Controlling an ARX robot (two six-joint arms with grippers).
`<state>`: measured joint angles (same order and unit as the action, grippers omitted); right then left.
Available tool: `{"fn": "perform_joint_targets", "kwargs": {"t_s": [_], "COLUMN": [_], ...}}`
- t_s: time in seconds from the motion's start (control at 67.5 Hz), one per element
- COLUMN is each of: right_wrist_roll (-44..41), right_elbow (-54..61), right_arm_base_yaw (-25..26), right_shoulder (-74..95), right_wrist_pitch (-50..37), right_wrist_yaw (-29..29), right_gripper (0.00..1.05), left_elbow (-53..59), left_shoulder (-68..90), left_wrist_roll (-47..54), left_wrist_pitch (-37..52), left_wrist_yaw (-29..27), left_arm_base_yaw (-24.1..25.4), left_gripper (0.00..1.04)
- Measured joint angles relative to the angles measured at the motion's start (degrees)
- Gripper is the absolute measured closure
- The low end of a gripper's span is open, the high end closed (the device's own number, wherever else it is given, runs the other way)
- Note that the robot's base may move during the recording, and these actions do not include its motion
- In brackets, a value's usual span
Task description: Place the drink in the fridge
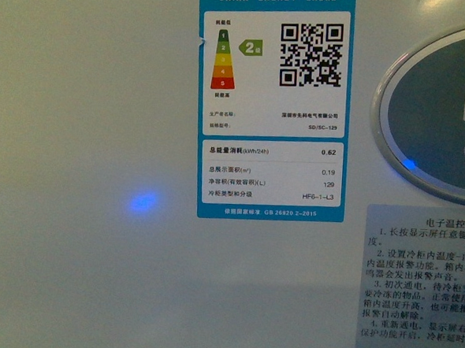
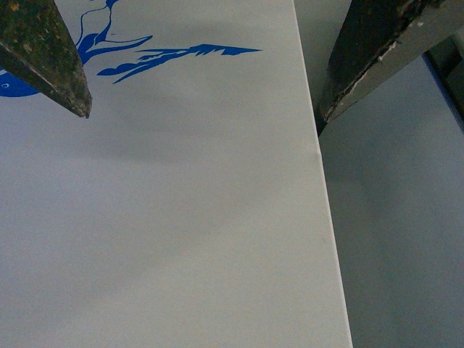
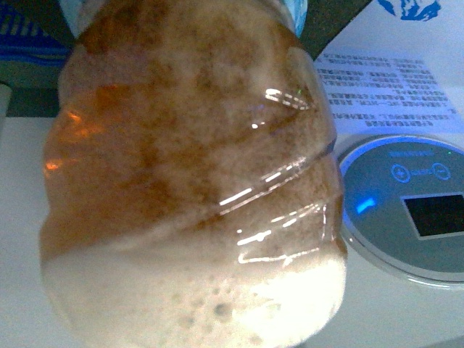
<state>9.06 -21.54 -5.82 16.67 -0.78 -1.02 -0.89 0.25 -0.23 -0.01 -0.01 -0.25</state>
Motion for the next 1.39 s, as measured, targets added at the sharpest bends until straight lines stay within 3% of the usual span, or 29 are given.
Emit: {"fn": "perform_joint_targets", "kwargs": {"t_s": [0.296, 1.393], "right_wrist_roll": [-1.44, -1.60], "right_elbow": [0.79, 1.57], "right_arm_base_yaw": [-1.70, -1.84], "right_shoulder": [-0.79, -0.87], "right_wrist_pitch": [1.25, 1.33], "right_wrist_yaw": [-6.91, -7.10], "right_gripper": [0.65, 0.65], "left_elbow": [0.00, 0.00], "left_shoulder": [0.00, 0.00], "left_wrist_roll": [0.00, 0.00], "left_wrist_pitch": [0.00, 0.00], "left_wrist_yaw": [0.00, 0.02], "left_arm_base_yaw": [0.00, 0.00], "left_gripper": [0.08, 0.08]}}
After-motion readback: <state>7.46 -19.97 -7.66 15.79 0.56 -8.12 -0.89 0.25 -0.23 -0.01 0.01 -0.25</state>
